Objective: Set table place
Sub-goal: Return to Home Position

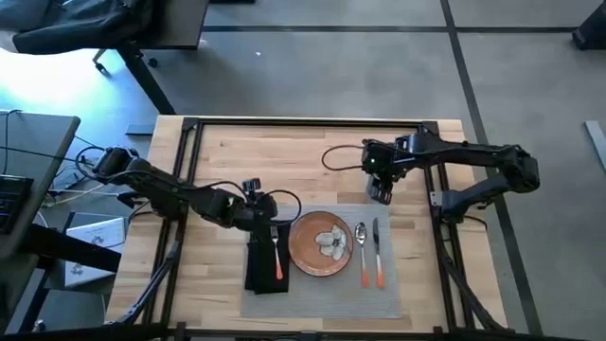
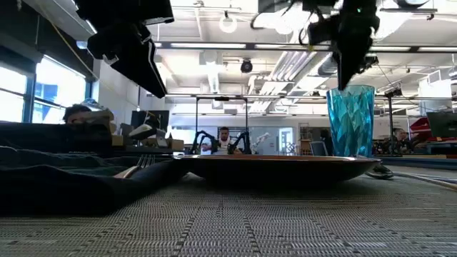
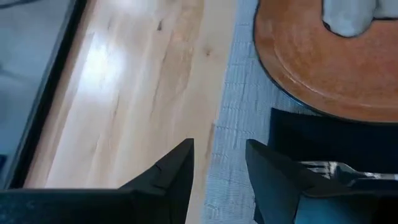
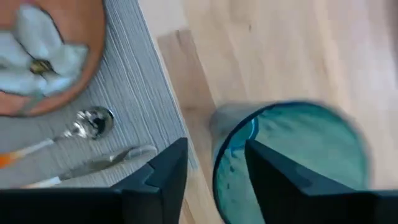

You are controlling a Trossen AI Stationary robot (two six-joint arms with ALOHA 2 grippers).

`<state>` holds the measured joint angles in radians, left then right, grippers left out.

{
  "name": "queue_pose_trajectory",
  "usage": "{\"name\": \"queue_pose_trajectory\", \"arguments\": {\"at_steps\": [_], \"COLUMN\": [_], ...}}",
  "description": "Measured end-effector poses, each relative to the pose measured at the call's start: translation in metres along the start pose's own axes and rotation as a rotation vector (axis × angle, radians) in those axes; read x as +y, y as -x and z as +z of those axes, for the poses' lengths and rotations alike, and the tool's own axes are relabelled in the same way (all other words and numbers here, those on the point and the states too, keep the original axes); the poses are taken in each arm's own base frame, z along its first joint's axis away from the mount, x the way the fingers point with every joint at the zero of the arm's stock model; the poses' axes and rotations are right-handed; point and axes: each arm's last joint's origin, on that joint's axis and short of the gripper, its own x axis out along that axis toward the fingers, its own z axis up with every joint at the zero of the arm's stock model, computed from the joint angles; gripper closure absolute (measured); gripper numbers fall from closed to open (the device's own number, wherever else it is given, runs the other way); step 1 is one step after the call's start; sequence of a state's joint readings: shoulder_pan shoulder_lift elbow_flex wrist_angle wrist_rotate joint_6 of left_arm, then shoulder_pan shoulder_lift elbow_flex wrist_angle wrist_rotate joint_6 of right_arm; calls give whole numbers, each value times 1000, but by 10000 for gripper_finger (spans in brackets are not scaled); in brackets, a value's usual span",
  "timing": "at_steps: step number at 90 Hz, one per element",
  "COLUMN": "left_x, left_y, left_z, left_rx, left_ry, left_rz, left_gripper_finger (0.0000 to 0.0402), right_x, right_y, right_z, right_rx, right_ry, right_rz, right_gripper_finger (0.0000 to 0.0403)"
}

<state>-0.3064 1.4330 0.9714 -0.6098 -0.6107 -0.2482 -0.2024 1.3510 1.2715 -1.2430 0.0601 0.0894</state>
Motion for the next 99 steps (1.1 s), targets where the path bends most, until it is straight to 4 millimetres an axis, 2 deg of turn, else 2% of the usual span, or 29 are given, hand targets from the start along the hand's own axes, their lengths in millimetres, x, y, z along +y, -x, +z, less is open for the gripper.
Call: {"name": "queue_pose_trajectory", "arguments": {"at_steps": [10, 21, 29, 36, 49, 64, 73, 80, 90, 99], "left_x": [10, 25, 35, 45, 63, 74, 77, 79, 81, 81], "left_y": [14, 35, 47, 55, 67, 66, 63, 61, 62, 62], "left_z": [1, -2, -13, -26, -53, -89, -107, -115, -118, -117], "left_rx": [-35, -108, -187, -275, -463, -589, -582, -582, -588, -599], "left_ry": [-2, -1, 3, 30, 124, 233, 341, 431, 483, 502], "left_rz": [-8, -44, -112, -170, -225, -302, -290, -266, -255, -272], "left_gripper_finger": [285, 333, 382, 394, 397, 399, 401, 401, 401, 401], "right_x": [0, 5, 8, 11, 15, 15, 15, 14, 12, 12], "right_y": [30, 56, 64, 65, 45, 5, -16, -31, -44, -52], "right_z": [5, 0, -13, -27, -58, -92, -108, -120, -130, -132], "right_rx": [-84, -247, -356, -469, -660, -884, -983, -981, -948, -1002], "right_ry": [-3, 27, 37, 32, 30, 17, 3, -82, -229, -245], "right_rz": [10, 36, 58, 89, 156, 238, 308, 363, 438, 431], "right_gripper_finger": [243, 248, 259, 277, 328, 395, 391, 384, 383, 383]}}
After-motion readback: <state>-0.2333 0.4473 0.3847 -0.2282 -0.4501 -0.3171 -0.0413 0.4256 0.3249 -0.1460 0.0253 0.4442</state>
